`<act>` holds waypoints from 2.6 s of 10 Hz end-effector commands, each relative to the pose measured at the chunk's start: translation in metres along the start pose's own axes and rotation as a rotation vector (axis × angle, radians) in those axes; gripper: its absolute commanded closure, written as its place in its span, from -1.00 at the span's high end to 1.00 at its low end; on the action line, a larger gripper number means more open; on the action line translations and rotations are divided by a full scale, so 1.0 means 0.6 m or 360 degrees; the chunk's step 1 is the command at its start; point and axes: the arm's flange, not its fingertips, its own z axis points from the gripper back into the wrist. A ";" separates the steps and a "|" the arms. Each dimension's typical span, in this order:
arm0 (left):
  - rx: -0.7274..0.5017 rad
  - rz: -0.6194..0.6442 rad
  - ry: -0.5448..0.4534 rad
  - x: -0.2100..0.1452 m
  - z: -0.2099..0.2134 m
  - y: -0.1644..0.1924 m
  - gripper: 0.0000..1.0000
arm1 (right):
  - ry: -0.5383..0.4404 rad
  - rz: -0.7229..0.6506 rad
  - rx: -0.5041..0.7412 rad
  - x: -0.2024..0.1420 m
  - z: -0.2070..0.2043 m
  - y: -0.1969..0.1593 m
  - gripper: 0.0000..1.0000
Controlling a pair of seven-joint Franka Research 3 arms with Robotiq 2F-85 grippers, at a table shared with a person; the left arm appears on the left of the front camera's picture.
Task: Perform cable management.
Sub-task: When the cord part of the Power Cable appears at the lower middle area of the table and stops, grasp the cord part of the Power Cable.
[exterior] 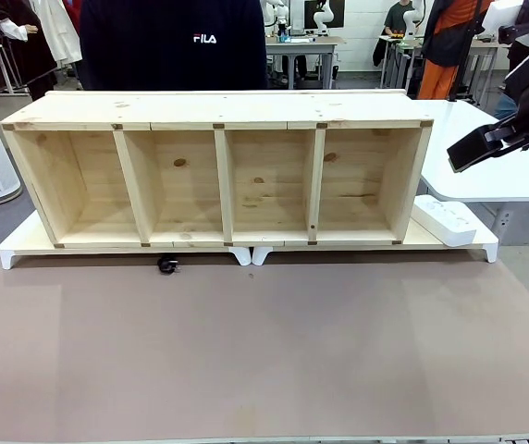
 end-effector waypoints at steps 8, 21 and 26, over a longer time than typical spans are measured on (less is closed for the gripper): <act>0.0006 0.0000 -0.0006 0.001 0.002 0.000 1.00 | -0.0003 -0.0001 0.0000 0.000 0.000 0.000 1.00; 0.0006 0.0000 -0.0006 0.001 0.002 0.000 1.00 | -0.0003 -0.0001 0.0000 0.000 0.000 0.000 1.00; 0.0006 0.0000 -0.0006 0.001 0.002 0.000 1.00 | -0.0003 -0.0001 0.0000 0.000 0.000 0.000 1.00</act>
